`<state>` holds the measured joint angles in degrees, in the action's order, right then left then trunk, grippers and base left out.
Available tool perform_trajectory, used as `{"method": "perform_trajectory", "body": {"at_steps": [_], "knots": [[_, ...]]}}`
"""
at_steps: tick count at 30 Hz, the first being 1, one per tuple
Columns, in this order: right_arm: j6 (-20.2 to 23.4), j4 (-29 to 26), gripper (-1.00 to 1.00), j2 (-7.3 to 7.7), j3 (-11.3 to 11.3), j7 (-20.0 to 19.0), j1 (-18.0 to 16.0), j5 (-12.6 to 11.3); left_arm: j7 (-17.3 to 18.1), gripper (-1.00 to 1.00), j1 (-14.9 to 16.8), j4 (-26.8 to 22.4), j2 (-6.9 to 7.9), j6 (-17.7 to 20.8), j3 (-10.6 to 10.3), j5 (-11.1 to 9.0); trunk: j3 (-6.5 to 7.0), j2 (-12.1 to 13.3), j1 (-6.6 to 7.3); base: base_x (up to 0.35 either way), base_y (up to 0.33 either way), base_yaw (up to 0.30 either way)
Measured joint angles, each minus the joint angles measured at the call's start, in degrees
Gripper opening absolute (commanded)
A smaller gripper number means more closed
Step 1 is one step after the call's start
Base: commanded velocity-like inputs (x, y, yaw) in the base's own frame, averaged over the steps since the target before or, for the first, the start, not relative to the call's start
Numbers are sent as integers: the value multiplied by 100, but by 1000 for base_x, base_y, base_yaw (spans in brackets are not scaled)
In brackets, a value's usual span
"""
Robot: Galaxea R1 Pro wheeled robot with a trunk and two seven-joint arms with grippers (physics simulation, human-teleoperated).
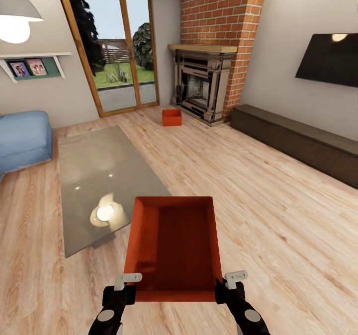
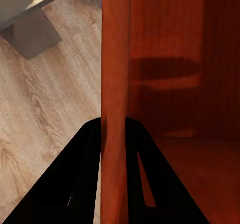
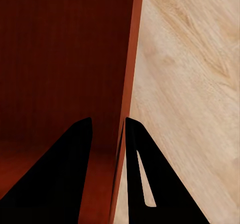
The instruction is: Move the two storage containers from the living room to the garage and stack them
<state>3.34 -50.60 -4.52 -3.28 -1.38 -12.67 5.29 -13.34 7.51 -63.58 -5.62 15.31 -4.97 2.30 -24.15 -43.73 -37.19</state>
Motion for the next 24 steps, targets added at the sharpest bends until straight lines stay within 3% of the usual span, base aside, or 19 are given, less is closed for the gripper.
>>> {"method": "perform_trajectory", "body": {"at_steps": [24], "knots": [[0,1,-100,0,-2,0,-2,-1,1,-100,-3,-1,0,-6,2,4,656,965,528,0,0,0]]}}
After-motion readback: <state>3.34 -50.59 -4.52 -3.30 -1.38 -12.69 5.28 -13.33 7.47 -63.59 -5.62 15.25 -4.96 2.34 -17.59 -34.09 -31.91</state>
